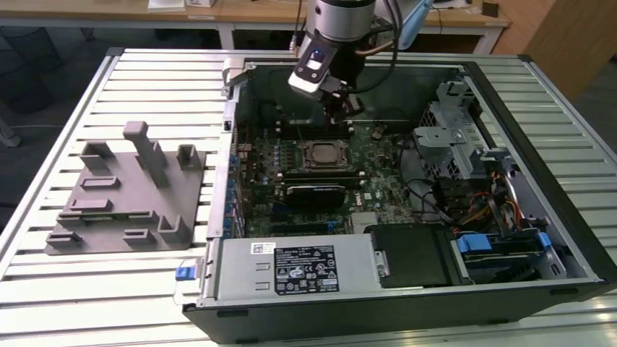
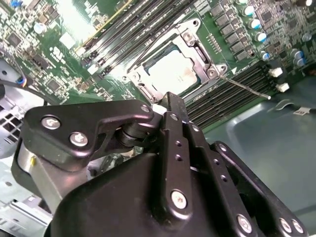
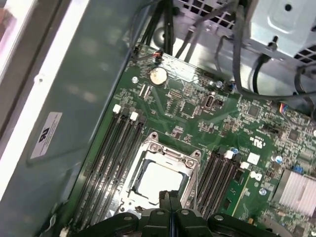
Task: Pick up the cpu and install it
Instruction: 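Install the first cpu locking lever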
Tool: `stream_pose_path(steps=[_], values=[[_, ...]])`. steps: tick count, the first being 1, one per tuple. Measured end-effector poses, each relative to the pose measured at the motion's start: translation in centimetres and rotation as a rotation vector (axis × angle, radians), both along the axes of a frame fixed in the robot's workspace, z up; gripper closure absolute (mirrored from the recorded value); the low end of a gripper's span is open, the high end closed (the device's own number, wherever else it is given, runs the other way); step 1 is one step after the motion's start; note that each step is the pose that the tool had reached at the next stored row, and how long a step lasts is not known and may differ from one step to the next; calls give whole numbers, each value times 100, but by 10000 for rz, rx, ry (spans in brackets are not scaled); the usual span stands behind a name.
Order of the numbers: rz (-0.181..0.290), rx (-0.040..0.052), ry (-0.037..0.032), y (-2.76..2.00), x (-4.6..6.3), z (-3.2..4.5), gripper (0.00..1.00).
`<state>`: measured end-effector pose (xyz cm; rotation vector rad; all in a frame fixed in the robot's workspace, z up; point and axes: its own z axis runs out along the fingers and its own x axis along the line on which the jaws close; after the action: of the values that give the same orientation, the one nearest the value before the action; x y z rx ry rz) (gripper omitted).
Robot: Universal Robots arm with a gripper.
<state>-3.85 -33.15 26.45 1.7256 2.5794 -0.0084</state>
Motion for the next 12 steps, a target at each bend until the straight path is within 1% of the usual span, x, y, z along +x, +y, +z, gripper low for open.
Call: stream_pose_path(steps=[12], values=[[1078,-5,0,0,0,0,89]])
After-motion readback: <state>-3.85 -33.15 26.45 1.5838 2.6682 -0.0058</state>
